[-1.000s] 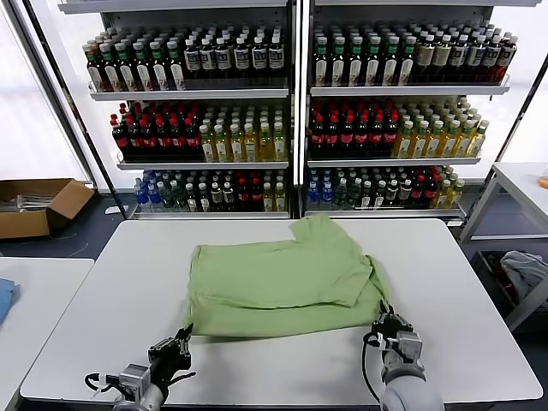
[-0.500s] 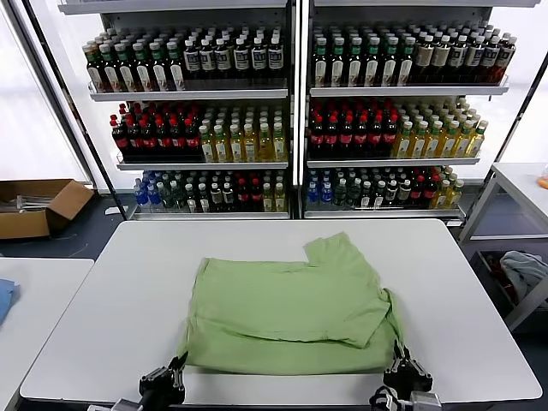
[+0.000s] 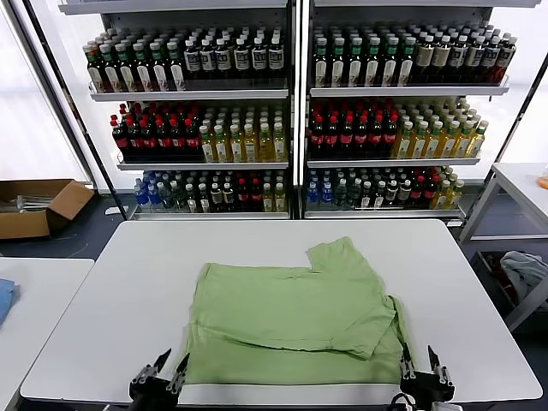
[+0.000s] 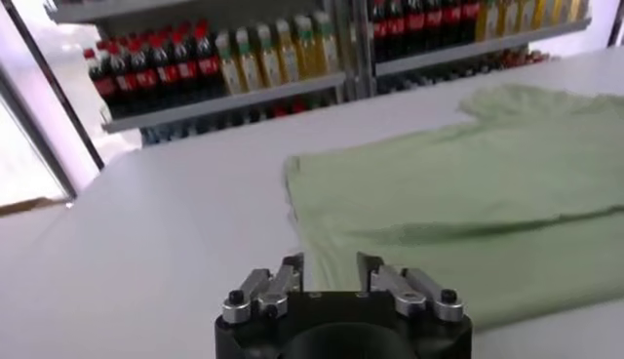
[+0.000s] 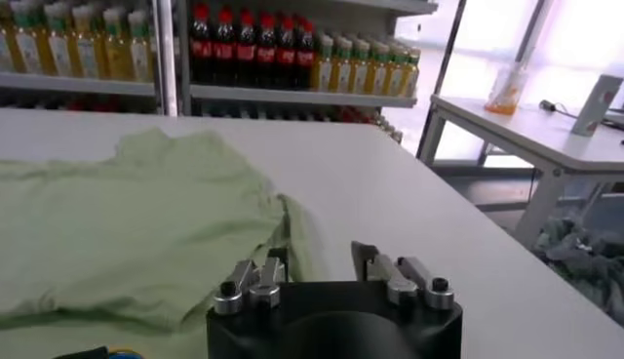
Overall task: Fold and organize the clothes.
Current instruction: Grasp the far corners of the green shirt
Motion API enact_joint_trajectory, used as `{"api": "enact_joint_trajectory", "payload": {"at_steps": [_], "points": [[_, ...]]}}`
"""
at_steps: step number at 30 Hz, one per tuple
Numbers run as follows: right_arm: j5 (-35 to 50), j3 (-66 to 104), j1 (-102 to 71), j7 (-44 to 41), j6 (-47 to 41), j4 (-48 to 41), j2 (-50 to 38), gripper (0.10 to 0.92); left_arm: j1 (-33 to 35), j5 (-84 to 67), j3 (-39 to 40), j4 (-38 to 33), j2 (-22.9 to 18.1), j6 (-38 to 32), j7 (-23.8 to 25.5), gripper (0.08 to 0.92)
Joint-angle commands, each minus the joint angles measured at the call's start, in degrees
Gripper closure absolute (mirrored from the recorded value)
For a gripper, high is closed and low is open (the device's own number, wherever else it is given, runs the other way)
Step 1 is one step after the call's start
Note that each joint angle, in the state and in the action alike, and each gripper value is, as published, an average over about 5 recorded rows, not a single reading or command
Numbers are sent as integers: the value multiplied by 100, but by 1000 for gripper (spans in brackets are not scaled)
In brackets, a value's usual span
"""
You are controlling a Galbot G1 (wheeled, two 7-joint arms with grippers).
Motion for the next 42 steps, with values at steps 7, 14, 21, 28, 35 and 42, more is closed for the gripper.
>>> {"api": "enact_joint_trajectory", "payload": {"at_steps": [7, 14, 21, 28, 35, 42], "points": [[975, 999, 2526, -1847, 111, -1422, -778, 229, -1860, -496, -249, 9, 75, -356, 666, 358], [976, 89, 4223, -3627, -615, -2834, -2023, 203, -3371, -692, 156, 1400, 332, -378, 1232, 189], [1024, -1006, 5727, -3627, -996, -3874, -1866, 203, -4421, -1301, 434, 2504, 477, -90, 1267, 177], [1043, -1669, 6564, -3338, -1112, -4996, -1332, 203, -5221, -1329, 1053, 3519, 406, 327, 1256, 177], [1007, -1712, 6982, -2963, -1165, -5829, -675, 203, -5472, -1186, 1405, 4058, 187, 621, 1268, 177], [850, -1647, 7119, -2891, -1186, -6433, -200, 203, -5659, -1015, 1581, 4530, 33, 629, 1259, 177]]}}
